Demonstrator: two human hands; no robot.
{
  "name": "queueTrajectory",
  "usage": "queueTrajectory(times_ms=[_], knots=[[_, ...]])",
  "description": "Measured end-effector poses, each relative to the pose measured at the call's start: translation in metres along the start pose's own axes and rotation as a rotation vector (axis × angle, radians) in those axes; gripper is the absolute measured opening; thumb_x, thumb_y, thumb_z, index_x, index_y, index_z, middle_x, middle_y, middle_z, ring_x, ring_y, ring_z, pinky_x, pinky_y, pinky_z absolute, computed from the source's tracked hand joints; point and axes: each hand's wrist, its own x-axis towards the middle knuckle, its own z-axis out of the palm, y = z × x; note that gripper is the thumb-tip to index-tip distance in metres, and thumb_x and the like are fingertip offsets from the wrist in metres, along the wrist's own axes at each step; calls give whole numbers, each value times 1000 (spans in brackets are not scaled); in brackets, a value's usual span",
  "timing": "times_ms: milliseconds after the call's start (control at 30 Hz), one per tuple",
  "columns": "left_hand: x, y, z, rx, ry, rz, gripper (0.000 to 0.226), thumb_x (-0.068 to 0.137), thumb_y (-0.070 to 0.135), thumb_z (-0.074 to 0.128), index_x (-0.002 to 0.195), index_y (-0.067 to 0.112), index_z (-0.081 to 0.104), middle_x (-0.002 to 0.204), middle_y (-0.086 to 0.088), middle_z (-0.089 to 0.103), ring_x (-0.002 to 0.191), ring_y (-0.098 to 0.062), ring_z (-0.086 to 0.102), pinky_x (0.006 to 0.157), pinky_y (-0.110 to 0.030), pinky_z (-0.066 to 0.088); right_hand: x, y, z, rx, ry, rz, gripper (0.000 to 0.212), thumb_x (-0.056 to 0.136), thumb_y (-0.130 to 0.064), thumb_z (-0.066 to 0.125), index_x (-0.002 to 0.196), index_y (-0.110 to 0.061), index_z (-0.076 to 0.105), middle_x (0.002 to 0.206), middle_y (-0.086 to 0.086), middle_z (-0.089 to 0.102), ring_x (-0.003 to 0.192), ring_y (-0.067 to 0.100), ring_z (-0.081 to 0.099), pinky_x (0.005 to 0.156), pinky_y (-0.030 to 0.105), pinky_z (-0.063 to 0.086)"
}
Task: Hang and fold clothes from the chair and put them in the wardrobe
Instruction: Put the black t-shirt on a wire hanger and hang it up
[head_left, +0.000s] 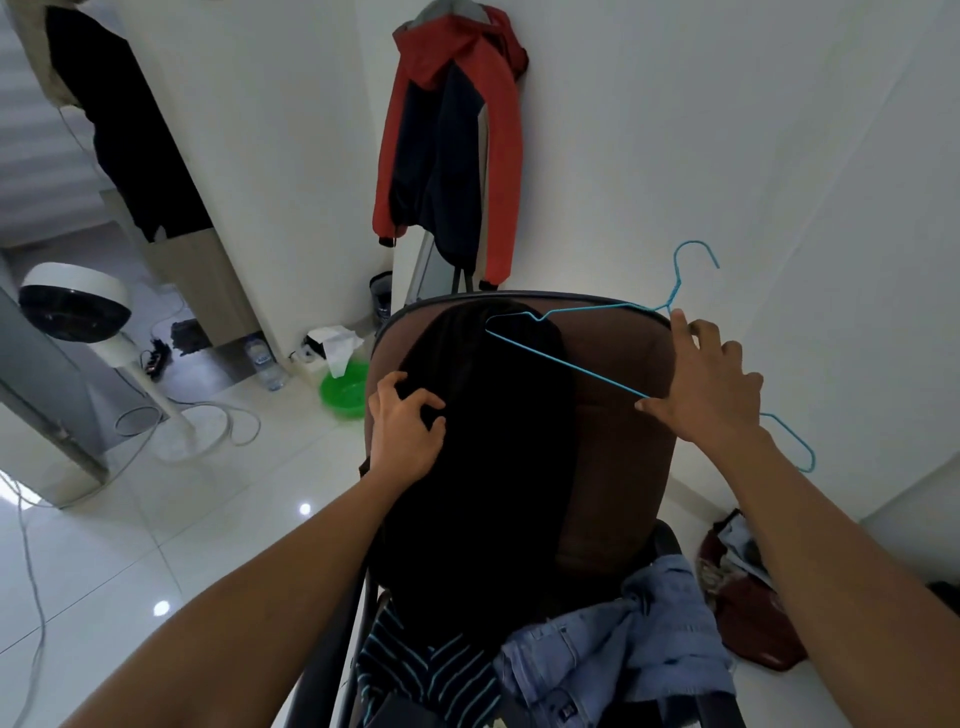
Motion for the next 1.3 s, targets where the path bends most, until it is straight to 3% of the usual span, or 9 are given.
queueTrajectory(times_ms=[233, 367, 533, 767, 900, 1033, 1167, 1233, 1300], knots=[[-12, -44, -8, 60, -183, -138, 28, 86, 6, 68, 108, 22, 74, 137, -20, 42, 129, -36, 43, 111, -30, 30, 5, 1, 9, 42, -14, -2, 119, 69, -49, 86, 156, -25, 9, 153, 8, 27, 130, 39, 38, 93, 60, 44], [-14, -51, -18, 97, -299, -157, 40, 89, 1, 62, 125, 16, 69, 126, -17, 64, 112, -32, 62, 91, -19, 39, 6, -1, 9, 28, -11, -2, 119, 69, -49, 86, 156, -24, 9, 153, 8, 27, 130, 39, 39, 93, 59, 44], [-14, -53, -30, 99, -269, -121, 39, 90, 6, 62, 123, 25, 70, 111, -16, 71, 102, -34, 65, 90, -34, 50, 5, -2, 6, 25, 2, -5, 119, 70, -47, 86, 156, -24, 9, 154, 9, 27, 132, 40, 38, 93, 59, 44], [-8, -41, -57, 38, -147, -104, 28, 89, 9, 68, 115, 18, 73, 74, -8, 68, 71, -24, 66, 80, -34, 54, -2, -3, -4, 11, 26, -5, 118, 71, -46, 86, 156, -23, 8, 154, 10, 27, 131, 40, 38, 93, 59, 44], [-3, -10, -73, -4, -180, -35, 29, 88, 13, 71, 115, 21, 73, 85, -11, 71, 68, -18, 62, 74, -27, 50, -8, -6, -10, 12, 28, -3, 118, 71, -45, 86, 156, -23, 8, 154, 9, 27, 132, 39, 38, 93, 59, 44], [-5, 29, -77, -320, -339, -31, 43, 91, 0, 63, 131, 18, 64, 103, -18, 74, 86, -37, 73, 72, -50, 62, -14, -8, -17, 18, 43, -12, 118, 71, -46, 86, 156, -23, 8, 154, 9, 26, 132, 39, 38, 93, 60, 44], [5, 58, -70, -399, -364, 54, 59, 89, -7, 56, 141, 19, 54, 105, -23, 73, 93, -45, 70, 84, -56, 58, -17, 1, -24, 35, 80, 11, 118, 71, -48, 86, 156, -24, 8, 155, 7, 25, 131, 38, 38, 91, 60, 44], [16, 78, -69, -440, -344, 83, 64, 86, -9, 56, 144, 20, 51, 105, -13, 74, 88, -32, 73, 90, -51, 57, -17, 9, -29, 98, 118, 58, 120, 70, -49, 86, 157, -24, 6, 155, 7, 23, 131, 38, 37, 89, 60, 44], [29, 104, -72, -485, -338, 120, 69, 86, -11, 54, 148, 19, 45, 100, 1, 72, 80, -13, 68, 88, -36, 57, -15, 18, -35, 143, 160, 98, 122, 70, -50, 86, 157, -23, 5, 156, 7, 22, 131, 38, 36, 88, 60, 45]])
